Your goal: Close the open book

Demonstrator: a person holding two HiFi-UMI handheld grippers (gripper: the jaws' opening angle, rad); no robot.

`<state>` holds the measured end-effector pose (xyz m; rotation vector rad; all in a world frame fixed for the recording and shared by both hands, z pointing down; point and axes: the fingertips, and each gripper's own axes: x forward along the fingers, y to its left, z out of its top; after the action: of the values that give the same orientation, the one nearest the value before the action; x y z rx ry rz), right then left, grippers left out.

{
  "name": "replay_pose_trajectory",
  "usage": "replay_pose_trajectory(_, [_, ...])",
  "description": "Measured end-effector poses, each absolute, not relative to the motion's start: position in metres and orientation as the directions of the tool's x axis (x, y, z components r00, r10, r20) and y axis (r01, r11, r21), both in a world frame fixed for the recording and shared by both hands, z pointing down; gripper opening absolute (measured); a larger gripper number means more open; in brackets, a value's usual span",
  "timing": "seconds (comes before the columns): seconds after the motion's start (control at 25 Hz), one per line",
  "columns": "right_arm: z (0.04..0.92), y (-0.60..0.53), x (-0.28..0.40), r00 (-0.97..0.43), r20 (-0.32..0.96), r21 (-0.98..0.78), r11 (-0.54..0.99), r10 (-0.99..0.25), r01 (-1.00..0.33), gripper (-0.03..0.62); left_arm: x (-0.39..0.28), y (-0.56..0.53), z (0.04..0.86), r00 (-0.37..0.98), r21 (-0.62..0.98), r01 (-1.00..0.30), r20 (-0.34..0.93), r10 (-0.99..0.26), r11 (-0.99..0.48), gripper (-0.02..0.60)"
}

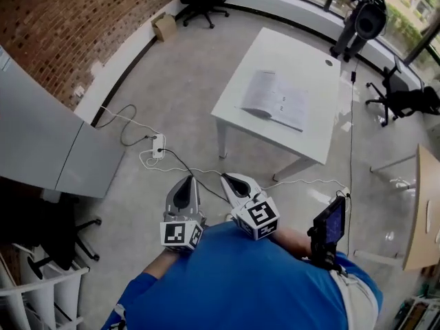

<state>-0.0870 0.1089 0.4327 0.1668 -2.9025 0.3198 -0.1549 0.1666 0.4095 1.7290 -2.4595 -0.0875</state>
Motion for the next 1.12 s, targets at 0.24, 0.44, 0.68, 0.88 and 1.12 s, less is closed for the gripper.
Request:
replay_pose_trajectory(0.24, [0.423,0.094,-0.091,-0.925,0.224,-0.215,0.91,-0.306,-0.353,0.003,-0.167,0.137,0.406,-0.119,0.15,-0.98,0.088,-0.989,0.131,0.006])
replay_pose_trajectory(0.44, [0.431,0.113,-0.109,-0.86,0.219,-0.218,0.836,-0.461,-0.504,0.002,-0.184,0.141,0.416,0.069,0.157,-0.986,0.073,-0.995,-0.057,0.006])
replay_pose_trajectory(0.68, [0.432,0.122,-0.105,-0.779,0.218,-0.212,0.751,-0.588,-0.626,0.002,-0.182,0.14,0.424,0.203,0.18,-0.966,0.082,-0.976,-0.186,0.006])
replay_pose_trajectory(0.88, [0.43,0.131,-0.104,-0.727,0.233,-0.197,0.701,-0.646,-0.686,0.002,-0.18,0.143,0.426,0.291,0.195,-0.942,0.076,-0.954,-0.272,0.006])
replay_pose_trajectory(1.12, [0.431,0.119,-0.091,-0.675,0.255,-0.183,0.651,-0.692,-0.737,0.002,-0.171,0.13,0.426,0.34,0.225,-0.921,0.073,-0.937,-0.317,0.006])
